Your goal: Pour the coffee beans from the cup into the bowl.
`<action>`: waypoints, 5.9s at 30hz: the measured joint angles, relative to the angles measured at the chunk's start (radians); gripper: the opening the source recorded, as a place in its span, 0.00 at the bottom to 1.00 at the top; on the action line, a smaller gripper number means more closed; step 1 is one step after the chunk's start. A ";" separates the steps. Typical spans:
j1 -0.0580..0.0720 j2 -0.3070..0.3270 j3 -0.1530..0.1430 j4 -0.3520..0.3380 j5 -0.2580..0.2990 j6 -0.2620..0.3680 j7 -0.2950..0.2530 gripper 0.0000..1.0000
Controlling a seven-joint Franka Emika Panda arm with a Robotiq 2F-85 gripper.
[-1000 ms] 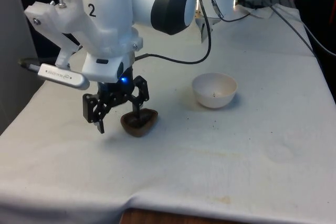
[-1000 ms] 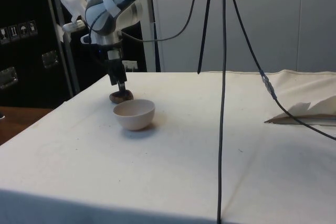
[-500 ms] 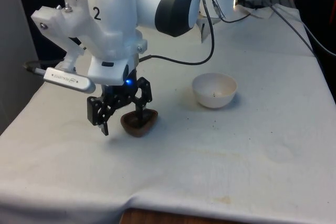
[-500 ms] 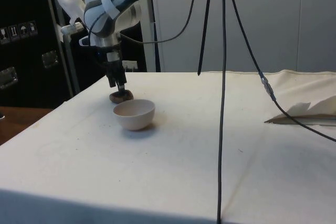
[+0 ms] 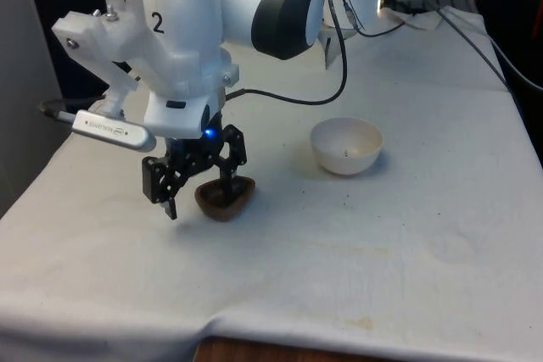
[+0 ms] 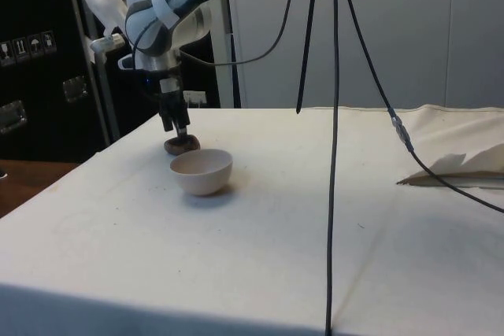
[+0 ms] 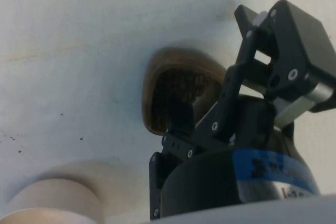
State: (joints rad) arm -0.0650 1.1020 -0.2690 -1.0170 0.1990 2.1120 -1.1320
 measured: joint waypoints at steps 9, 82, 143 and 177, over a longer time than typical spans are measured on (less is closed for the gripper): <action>-0.002 0.000 -0.002 0.002 0.015 -0.016 -0.034 1.00; -0.022 0.016 -0.003 0.038 0.053 -0.050 -0.089 0.00; -0.018 -0.242 -0.033 -0.241 0.054 -0.143 -0.032 0.00; 0.001 -0.415 -0.064 -0.487 0.054 -0.139 -0.032 0.00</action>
State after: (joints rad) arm -0.0640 0.6870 -0.3330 -1.5040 0.2530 1.9730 -1.1640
